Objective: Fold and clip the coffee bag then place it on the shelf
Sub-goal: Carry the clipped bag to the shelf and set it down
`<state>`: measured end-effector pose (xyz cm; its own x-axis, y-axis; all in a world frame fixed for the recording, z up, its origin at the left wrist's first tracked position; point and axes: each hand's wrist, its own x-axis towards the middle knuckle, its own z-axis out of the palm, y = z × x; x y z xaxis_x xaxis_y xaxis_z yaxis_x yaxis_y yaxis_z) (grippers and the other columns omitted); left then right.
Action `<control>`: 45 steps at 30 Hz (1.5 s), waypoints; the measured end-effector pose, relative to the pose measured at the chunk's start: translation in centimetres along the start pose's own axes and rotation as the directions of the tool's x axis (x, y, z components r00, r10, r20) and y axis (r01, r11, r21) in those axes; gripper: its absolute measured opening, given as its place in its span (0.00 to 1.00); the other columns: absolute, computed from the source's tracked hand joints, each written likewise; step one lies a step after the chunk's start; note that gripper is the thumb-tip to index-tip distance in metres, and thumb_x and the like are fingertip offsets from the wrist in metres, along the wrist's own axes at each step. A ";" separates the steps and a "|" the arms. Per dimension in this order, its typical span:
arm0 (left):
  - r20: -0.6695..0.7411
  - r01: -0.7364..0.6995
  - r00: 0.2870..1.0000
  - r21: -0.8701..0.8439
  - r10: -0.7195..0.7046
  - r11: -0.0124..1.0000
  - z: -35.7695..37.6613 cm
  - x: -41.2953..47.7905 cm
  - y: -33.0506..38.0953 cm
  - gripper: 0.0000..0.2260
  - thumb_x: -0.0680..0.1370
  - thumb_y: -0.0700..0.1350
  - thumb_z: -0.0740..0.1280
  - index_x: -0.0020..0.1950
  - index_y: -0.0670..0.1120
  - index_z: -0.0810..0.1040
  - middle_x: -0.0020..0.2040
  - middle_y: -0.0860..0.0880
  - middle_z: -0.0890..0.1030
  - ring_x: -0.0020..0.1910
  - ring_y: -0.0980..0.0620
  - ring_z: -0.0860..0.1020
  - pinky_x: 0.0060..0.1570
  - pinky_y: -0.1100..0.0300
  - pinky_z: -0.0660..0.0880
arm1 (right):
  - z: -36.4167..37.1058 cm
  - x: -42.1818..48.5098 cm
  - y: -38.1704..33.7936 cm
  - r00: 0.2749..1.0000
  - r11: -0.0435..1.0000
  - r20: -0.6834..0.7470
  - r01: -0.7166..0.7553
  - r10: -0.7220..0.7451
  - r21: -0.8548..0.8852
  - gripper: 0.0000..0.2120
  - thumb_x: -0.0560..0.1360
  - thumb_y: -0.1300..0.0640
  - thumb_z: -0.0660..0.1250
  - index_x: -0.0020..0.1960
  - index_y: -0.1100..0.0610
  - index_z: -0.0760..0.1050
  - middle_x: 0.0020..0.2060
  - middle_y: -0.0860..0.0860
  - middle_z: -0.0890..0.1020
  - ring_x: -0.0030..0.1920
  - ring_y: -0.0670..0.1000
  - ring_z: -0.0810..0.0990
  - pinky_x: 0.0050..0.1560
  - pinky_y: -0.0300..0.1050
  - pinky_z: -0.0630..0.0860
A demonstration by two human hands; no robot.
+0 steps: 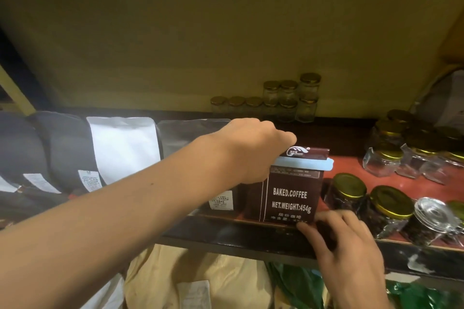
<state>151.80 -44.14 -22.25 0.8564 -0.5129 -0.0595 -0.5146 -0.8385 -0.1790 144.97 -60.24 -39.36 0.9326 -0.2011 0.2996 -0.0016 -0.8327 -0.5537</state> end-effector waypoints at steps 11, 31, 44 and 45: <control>0.075 -0.007 0.997 0.210 -0.009 0.978 -0.7 0.7 1.2 0.06 0.78 0.41 0.63 0.53 0.46 0.69 0.34 0.49 0.70 0.37 0.50 0.69 0.71 0.48 0.56 | 0.6 -0.1 -0.3 0.999 0.999 0.007 -0.041 0.041 -0.029 0.11 0.66 0.51 0.78 0.43 0.52 0.79 0.40 0.49 0.71 0.42 0.51 0.69 0.42 0.45 0.68; 0.320 0.099 0.947 -0.186 -0.035 0.978 -1.5 2.2 -3.2 0.21 0.73 0.47 0.74 0.64 0.57 0.72 0.49 0.52 0.81 0.46 0.50 0.78 0.43 0.55 0.72 | 1.7 -0.4 1.5 0.995 0.996 -0.021 0.093 -0.093 0.009 0.19 0.53 0.57 0.85 0.41 0.54 0.83 0.39 0.55 0.80 0.35 0.57 0.79 0.37 0.43 0.73; 0.347 0.046 0.938 -0.093 -0.011 0.995 -2.5 0.4 -3.2 0.34 0.73 0.49 0.73 0.74 0.60 0.59 0.68 0.54 0.74 0.68 0.49 0.70 0.66 0.44 0.66 | -1.4 -1.3 1.4 0.986 0.964 0.160 0.003 -0.047 0.267 0.26 0.75 0.54 0.70 0.70 0.54 0.69 0.64 0.51 0.74 0.63 0.52 0.72 0.65 0.49 0.72; 0.323 0.054 0.946 -0.086 -0.024 0.995 -2.6 -0.3 -2.9 0.38 0.73 0.50 0.74 0.76 0.60 0.55 0.72 0.53 0.70 0.72 0.48 0.65 0.69 0.41 0.60 | -2.2 -1.7 1.6 0.975 0.957 0.209 0.006 -0.070 0.290 0.27 0.75 0.54 0.69 0.72 0.53 0.67 0.66 0.51 0.73 0.66 0.51 0.71 0.67 0.51 0.72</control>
<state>152.92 -42.01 -19.12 0.8360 -0.4062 -0.3690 -0.4693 -0.8777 -0.0972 142.59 -62.31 -39.05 0.9852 -0.0301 0.1686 0.1091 -0.6483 -0.7535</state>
